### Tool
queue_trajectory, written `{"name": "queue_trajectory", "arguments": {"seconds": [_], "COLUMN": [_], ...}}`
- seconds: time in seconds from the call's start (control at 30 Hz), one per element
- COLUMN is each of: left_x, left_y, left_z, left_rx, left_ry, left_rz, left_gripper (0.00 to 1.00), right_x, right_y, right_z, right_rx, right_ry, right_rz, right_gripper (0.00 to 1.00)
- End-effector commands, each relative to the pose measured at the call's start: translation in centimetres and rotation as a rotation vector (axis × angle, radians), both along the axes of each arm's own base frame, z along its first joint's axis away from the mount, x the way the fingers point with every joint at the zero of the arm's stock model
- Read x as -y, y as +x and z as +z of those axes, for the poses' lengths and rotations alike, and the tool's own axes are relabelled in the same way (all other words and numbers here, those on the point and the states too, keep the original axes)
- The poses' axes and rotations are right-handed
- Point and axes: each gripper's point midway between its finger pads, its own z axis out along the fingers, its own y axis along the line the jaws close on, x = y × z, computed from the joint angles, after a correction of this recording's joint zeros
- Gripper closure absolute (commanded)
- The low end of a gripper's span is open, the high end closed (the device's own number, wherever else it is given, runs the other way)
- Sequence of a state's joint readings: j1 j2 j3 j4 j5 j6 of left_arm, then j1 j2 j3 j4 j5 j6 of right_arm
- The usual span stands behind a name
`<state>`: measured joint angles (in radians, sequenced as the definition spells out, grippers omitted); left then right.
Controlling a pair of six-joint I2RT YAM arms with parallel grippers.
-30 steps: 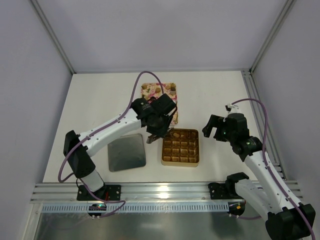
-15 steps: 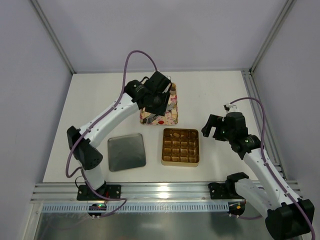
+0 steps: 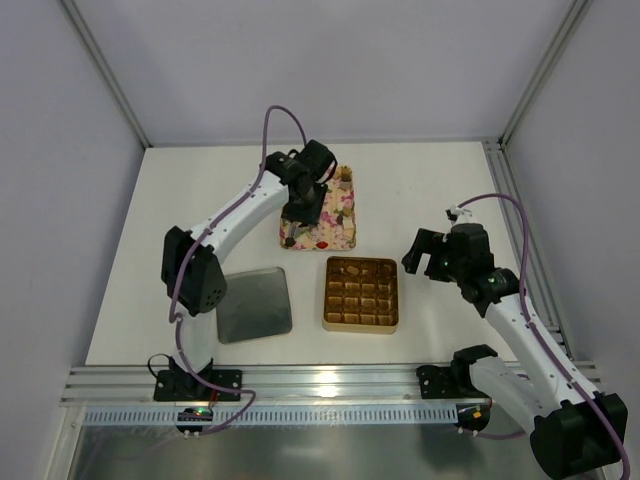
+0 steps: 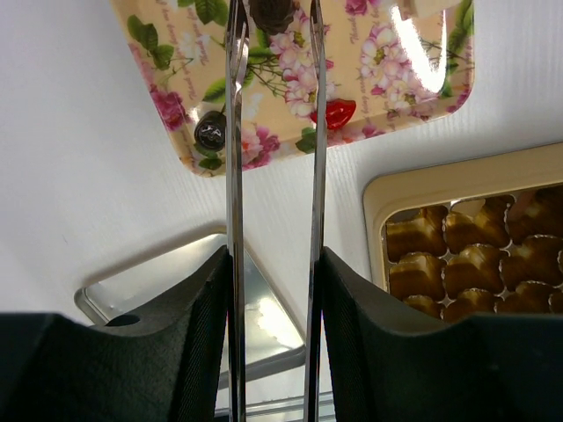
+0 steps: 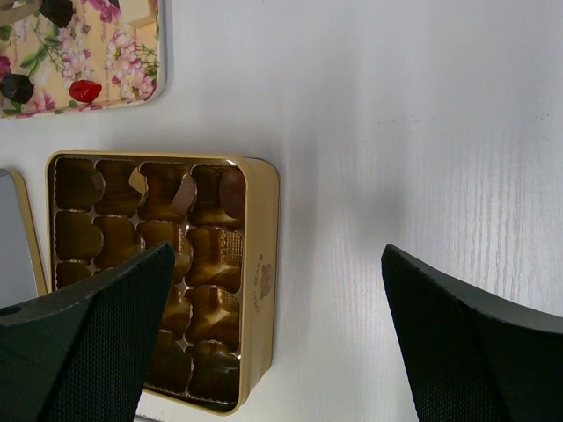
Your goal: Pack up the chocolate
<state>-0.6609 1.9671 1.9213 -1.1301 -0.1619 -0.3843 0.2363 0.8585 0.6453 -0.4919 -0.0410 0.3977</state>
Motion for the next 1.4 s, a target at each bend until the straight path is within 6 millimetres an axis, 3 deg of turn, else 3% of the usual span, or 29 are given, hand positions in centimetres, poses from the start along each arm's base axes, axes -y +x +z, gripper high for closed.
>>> {"name": "queue_trajectory", "arguments": {"seconds": [0.0, 0.57, 0.9, 1.37], "left_x": [0.1, -0.4, -0.5, -0.2], "left_y": [1.8, 2.1, 1.7, 2.1], "left_z": [0.6, -2.7, -3.5, 0.4], "left_rx": [0.051, -0.005, -0.037, 0.03], "left_ry": [-0.014, 0.025, 0.033, -0.012], "left_rz": [-0.002, -0.006, -0.016, -0.015], "left_gripper": [0.57, 0.58, 0.66, 0.7], "right_x": [-0.5, -0.5, -0.5, -0.3], "right_y": [1.3, 1.4, 1.3, 1.2], "right_z": [2.3, 1.9, 1.9, 2.0], "right_rx": [0.073, 0.062, 0.064, 0.067], "right_ry": [0.016, 0.013, 0.011, 0.009], "right_rz": [0.011, 0.013, 0.013, 0.005], "right_gripper": [0.0, 0.0, 0.0, 0.0]}}
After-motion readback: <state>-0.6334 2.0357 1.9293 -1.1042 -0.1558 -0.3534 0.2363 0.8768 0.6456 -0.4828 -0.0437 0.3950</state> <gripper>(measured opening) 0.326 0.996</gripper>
